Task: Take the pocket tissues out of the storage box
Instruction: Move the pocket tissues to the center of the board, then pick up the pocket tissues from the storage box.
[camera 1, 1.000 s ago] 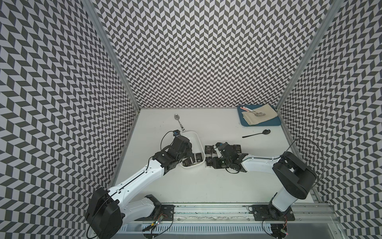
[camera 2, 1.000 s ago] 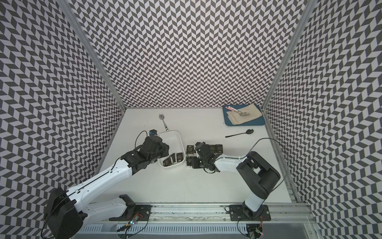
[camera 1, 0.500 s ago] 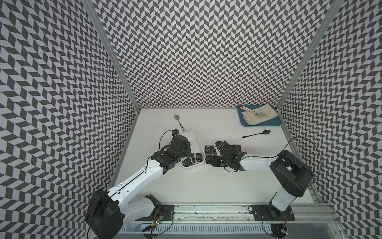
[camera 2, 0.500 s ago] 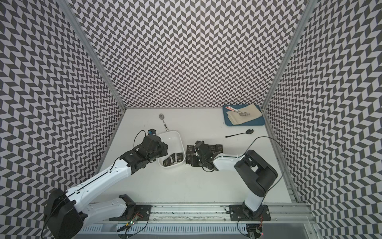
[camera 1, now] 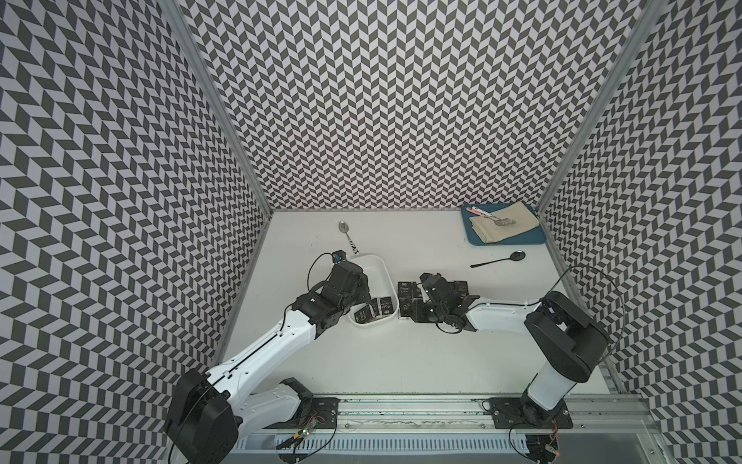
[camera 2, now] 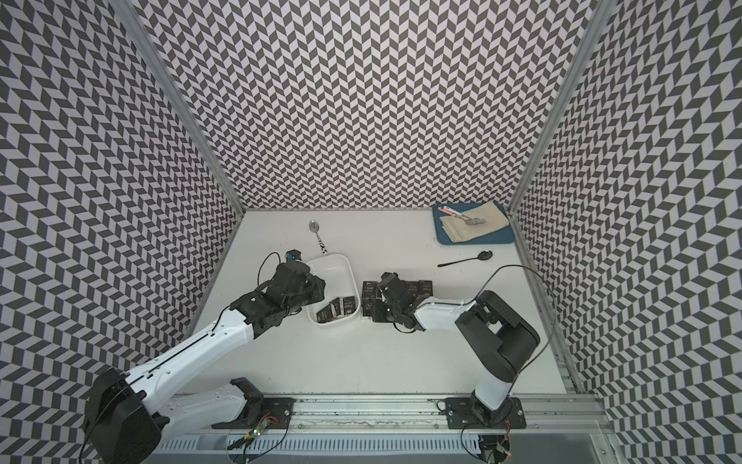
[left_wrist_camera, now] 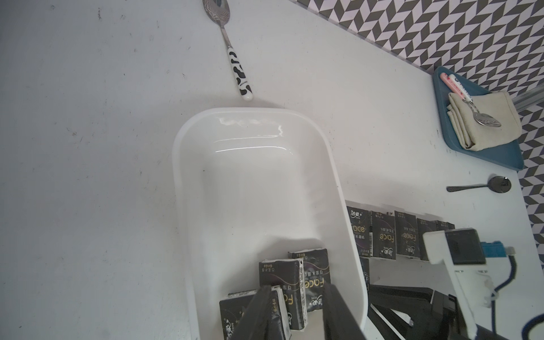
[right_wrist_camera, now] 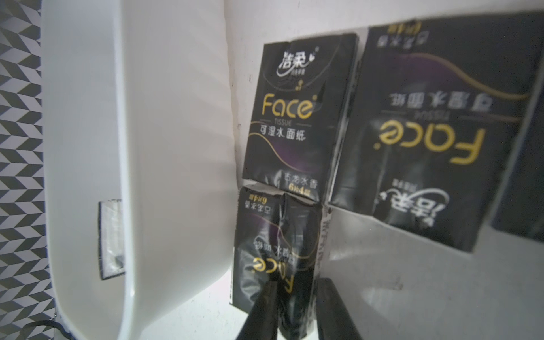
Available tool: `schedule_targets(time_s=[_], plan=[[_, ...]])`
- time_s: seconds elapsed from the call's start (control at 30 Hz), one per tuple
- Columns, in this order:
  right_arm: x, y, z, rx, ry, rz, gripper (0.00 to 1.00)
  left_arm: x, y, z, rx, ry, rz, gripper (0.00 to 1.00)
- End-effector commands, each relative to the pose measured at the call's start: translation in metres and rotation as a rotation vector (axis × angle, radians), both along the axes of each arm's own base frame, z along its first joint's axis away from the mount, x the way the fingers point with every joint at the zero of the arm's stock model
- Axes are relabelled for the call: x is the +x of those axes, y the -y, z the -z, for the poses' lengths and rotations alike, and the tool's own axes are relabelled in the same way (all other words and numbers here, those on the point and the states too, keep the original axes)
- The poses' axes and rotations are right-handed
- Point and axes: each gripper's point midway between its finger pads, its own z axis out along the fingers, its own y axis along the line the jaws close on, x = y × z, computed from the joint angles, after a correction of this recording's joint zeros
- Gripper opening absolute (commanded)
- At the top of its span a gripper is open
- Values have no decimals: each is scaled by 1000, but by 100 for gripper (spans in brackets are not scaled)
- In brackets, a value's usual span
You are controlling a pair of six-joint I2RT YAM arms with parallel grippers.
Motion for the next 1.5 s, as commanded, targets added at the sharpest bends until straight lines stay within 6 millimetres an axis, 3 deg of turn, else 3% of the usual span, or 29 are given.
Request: schedule_targets(time_s=[0.0,0.2,0.4,0.7,0.97,1.13,1.47], plan=[[2,10,2,-35,13,21,27,-1,-3,-3,-2,13,1,34],[2,7,-3,-27,15,11,32,0,-1,-4,-2,10,11,34],[7,1,-38,15,68,-1,36,4,1,-5,9,13,15,34],[12,2,-92,54,167,-7,39,-4,11,30,17,-70,53,34],[10,10,-90,22,175,-5,40,-25,11,44,95,-135,68,36],[7,17,-87,19,186,14,40,-42,13,70,146,-207,76,37],[8,23,-91,6,202,23,41,-44,16,92,161,-234,67,37]])
